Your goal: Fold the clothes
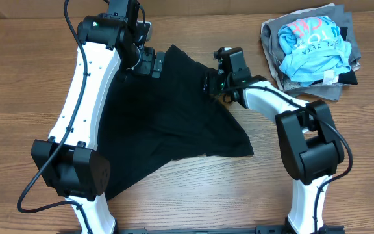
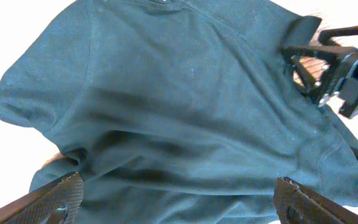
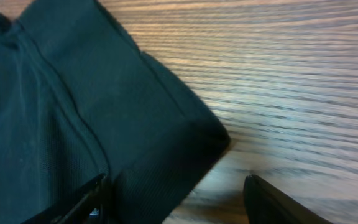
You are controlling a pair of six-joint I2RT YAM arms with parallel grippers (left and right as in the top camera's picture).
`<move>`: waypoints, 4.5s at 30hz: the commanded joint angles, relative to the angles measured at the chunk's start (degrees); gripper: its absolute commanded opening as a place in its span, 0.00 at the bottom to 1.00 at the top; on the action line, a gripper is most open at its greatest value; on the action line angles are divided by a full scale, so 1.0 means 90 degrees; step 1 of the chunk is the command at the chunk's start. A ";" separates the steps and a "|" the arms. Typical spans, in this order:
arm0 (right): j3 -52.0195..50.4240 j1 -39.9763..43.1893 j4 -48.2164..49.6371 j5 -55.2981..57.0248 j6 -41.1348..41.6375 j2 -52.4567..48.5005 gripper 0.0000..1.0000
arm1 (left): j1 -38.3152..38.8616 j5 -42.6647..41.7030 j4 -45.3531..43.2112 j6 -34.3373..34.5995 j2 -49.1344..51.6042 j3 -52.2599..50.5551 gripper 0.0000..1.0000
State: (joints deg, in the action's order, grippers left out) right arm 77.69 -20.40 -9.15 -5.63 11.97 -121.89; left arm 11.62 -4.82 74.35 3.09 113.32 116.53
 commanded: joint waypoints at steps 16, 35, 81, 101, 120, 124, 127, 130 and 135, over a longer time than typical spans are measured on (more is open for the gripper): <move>0.0522 0.0563 -0.1219 0.0486 0.0663 0.0345 0.04 | -0.0022 0.0087 -0.0053 0.0087 -0.0124 0.0022 1.00; 0.0663 0.2317 -0.3759 -0.0100 0.0481 0.1112 0.04 | -0.0027 0.0083 -0.1418 -0.0318 0.1076 0.0019 1.00; 0.0663 0.2317 -0.3708 -0.0095 0.0335 0.1112 0.08 | -0.0425 0.0879 -0.5979 0.0806 0.3291 0.0049 0.04; 0.0687 0.2317 -0.3419 -0.0386 0.0333 0.1224 0.74 | -0.0481 0.1319 -0.4716 0.0321 0.1962 0.0085 0.99; 0.0954 0.2305 -0.6312 -0.0843 0.0321 0.5212 0.81 | -0.0478 0.0840 0.0294 0.0495 -0.1460 0.0083 1.00; 0.0954 0.2305 -0.6798 -0.0843 0.0345 0.5931 0.81 | -0.0437 0.0588 0.1003 0.0539 -0.1564 0.0083 1.00; 0.0937 0.2305 -0.7043 -0.0962 0.0389 0.6309 0.81 | -0.0372 0.0748 0.1491 0.0644 -0.1603 0.0080 1.00; 0.0850 0.2305 -0.7264 -0.1124 0.0391 0.6414 0.81 | -0.0296 0.0794 0.1819 0.0755 -0.1693 0.0049 1.00; 0.0369 0.2220 -0.7308 -0.1613 0.0391 0.6414 0.79 | -0.0155 0.0816 0.1989 0.0884 -0.2011 -0.0199 1.00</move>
State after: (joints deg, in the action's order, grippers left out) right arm 83.96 0.01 -75.35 -16.71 15.22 -63.90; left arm 9.41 2.37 91.85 9.10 98.85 116.25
